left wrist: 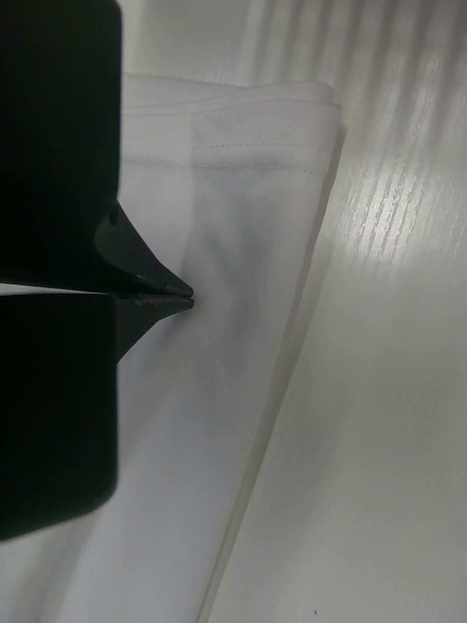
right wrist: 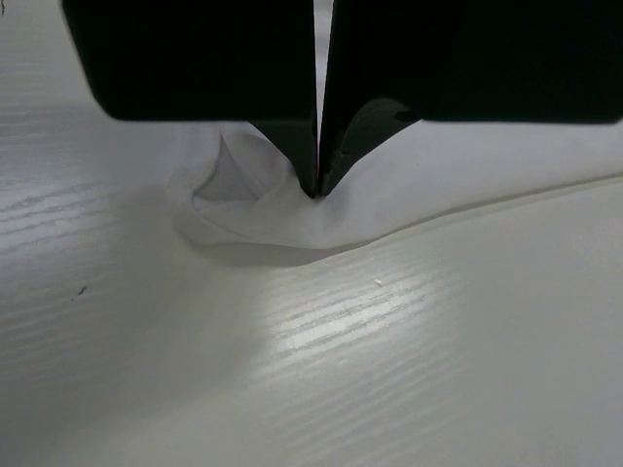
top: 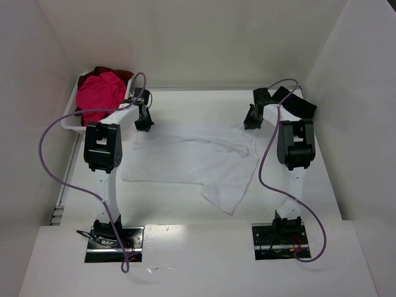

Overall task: Fold and stack the t-shirts
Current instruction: Fold the flattened tshirt in 1/3 of the way

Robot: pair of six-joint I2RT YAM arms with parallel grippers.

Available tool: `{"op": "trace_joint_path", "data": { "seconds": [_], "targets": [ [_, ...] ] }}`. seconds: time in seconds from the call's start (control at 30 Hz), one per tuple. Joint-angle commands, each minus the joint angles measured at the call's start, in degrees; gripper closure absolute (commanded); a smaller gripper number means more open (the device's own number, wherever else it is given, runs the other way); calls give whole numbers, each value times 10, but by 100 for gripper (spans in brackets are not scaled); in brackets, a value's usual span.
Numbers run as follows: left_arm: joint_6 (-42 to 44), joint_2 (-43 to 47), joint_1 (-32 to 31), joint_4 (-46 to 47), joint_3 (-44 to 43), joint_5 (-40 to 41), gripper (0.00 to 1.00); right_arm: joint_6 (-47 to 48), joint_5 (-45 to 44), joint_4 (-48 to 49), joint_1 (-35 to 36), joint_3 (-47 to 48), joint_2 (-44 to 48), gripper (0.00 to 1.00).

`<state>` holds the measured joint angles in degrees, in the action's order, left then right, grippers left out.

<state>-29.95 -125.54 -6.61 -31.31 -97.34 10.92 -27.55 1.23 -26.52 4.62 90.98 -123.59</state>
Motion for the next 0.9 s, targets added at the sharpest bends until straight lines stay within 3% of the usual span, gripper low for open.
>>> {"op": "trace_joint_path", "data": {
  "seconds": [0.0,0.23,0.4,0.73,0.87],
  "targets": [
    [6,-26,2,-19,-46,2,100,12,-8,-26,2,69,-47,94],
    [6,-64,2,-35,-108,2,88,17,16,-46,-15,184,-126,95],
    [6,-124,8,-66,-199,2,95,22,27,-78,-46,305,-178,95],
    [27,-180,8,-84,-298,-4,95,47,22,-117,-46,427,-228,95],
    [43,-137,-3,-65,-300,-9,75,47,57,-108,-46,427,-184,95]
  ]
}}
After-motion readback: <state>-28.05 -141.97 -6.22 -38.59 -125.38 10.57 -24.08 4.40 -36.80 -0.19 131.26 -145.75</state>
